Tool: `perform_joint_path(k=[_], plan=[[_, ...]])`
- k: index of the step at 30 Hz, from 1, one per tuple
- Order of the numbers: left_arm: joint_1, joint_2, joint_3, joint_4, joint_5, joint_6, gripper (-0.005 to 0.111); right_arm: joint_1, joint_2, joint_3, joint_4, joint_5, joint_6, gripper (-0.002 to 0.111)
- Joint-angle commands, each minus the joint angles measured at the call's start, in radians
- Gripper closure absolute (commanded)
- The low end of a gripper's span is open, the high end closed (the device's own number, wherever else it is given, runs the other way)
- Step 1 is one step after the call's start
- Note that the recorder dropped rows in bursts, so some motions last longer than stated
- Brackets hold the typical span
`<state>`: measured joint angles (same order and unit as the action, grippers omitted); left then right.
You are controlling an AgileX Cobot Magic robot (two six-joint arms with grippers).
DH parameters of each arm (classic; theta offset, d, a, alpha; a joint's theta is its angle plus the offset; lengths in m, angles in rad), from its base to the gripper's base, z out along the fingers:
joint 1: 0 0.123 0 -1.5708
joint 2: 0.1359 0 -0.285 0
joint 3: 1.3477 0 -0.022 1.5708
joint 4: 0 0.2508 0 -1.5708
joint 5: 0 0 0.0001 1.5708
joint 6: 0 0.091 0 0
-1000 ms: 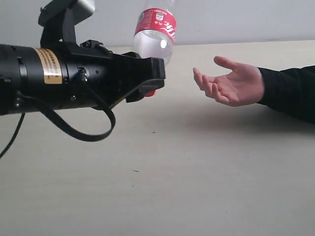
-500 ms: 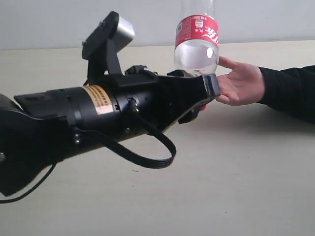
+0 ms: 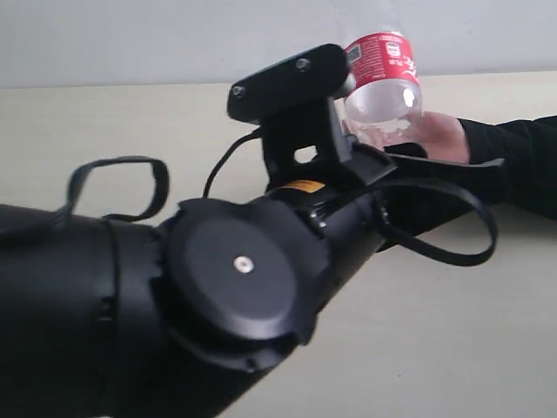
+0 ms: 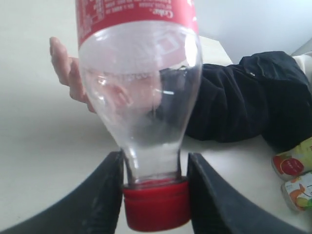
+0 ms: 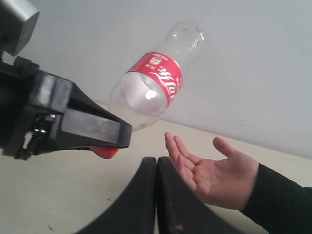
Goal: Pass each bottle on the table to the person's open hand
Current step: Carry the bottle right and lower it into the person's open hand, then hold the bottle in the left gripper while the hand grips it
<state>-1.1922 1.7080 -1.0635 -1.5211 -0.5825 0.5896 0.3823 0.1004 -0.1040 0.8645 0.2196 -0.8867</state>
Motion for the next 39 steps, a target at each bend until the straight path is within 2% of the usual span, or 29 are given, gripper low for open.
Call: perform_joint_path(k=[1,15,31,39], plan=[[-0.007,0.086,-0.135,-0.155,-0.032,0.22,0.107,0.002,-0.006,0.003,0.003,0.001,-0.001,0.108],[-0.007,0.295,-0.307,-0.198,-0.067,0.233,0.107,0.002,-0.006,0.003,0.003,0.001,-0.001,0.108],[-0.005,0.43,-0.432,-0.191,-0.058,0.178,0.107,0.002,-0.006,0.003,0.003,0.001,-0.001,0.108],[0.017,0.466,-0.448,-0.209,-0.027,0.167,0.107,0.002,-0.006,0.003,0.003,0.001,-0.001,0.108]])
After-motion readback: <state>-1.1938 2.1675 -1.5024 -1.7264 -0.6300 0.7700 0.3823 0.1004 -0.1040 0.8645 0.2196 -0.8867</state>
